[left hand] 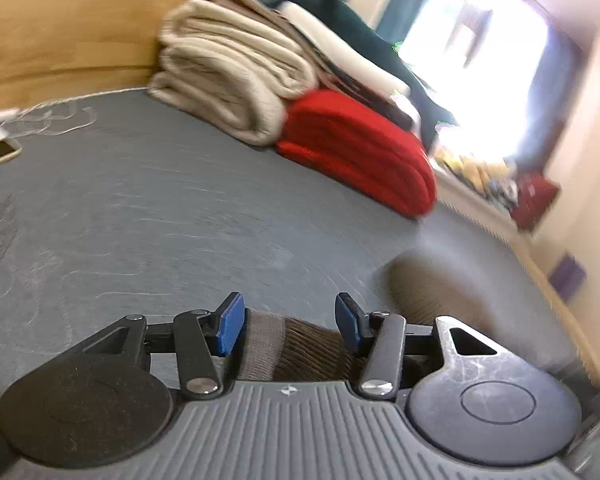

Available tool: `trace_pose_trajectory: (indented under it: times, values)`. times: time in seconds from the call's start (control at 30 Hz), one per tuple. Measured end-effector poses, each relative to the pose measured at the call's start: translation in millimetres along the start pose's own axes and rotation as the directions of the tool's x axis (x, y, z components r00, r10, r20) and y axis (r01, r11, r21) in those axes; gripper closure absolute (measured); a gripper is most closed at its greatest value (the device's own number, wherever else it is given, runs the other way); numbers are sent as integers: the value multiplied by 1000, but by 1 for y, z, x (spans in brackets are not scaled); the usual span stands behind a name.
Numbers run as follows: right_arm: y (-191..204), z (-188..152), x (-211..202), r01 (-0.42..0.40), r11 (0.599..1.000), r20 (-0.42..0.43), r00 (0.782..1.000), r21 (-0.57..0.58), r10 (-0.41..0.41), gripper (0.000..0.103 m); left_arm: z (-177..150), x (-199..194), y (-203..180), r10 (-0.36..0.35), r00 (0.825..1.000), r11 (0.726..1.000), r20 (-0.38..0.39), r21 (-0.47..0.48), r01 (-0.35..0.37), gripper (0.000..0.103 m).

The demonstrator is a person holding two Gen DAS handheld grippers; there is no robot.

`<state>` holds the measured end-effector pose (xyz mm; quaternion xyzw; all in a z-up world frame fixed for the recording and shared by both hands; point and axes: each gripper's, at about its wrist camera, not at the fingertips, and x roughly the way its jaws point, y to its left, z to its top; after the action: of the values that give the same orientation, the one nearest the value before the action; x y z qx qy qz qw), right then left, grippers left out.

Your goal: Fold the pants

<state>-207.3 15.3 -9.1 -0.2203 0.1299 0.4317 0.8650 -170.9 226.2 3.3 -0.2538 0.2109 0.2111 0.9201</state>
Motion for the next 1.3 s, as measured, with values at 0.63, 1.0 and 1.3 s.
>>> trace_pose_trajectory:
  times: [0.63, 1.0, 1.3]
  values:
    - [-176, -102, -45, 144, 825, -392, 914, 547, 100, 36, -17, 122, 2, -103, 934, 993, -341, 26, 119, 47]
    - [-191, -133, -18, 196, 643, -399, 898, 740, 185, 37, -12, 84, -14, -143, 982, 976, -126, 148, 161, 86]
    - [-158, -117, 15, 145, 805, -471, 863, 575, 182, 37, -5, 76, 11, 197, 979, 977, -51, 86, -192, 55]
